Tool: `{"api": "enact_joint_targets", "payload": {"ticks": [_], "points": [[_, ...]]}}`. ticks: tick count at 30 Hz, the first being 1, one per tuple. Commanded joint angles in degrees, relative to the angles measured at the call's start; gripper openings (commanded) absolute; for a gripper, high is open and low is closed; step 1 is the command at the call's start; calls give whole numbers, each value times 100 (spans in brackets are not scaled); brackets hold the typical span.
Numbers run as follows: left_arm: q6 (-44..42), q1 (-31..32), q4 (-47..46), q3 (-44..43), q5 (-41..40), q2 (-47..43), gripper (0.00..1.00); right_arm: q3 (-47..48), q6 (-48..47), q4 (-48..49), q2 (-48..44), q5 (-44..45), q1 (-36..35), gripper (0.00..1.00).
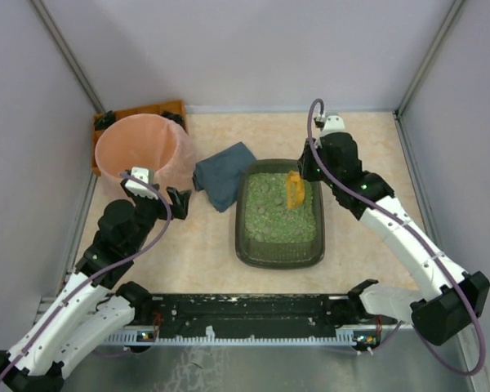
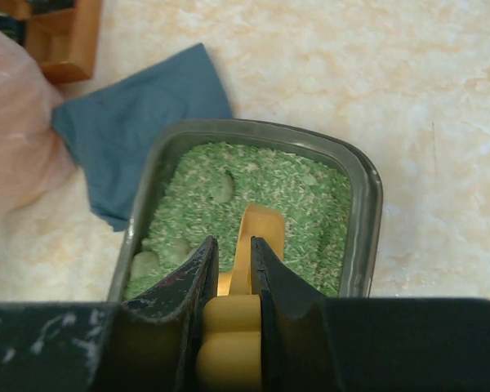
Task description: Clean the litter box
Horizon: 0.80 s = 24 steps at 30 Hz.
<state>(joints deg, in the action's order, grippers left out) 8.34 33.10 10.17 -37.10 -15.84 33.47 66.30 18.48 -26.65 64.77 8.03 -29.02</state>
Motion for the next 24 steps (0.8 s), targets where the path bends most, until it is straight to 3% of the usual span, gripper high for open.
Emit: {"api": "enact_joint_targets", "payload": {"ticks": [1, 9, 24], "points": [[83, 1, -259, 36, 163, 43, 100, -73, -247, 140, 304, 450, 91, 0], [87, 1, -262, 37, 256, 89, 100, -85, -397, 487, 884, 246, 421, 0], [54, -5, -277, 13, 276, 252, 100, -1233, 342, 1720, 809, -1624, 1230, 0]]}}
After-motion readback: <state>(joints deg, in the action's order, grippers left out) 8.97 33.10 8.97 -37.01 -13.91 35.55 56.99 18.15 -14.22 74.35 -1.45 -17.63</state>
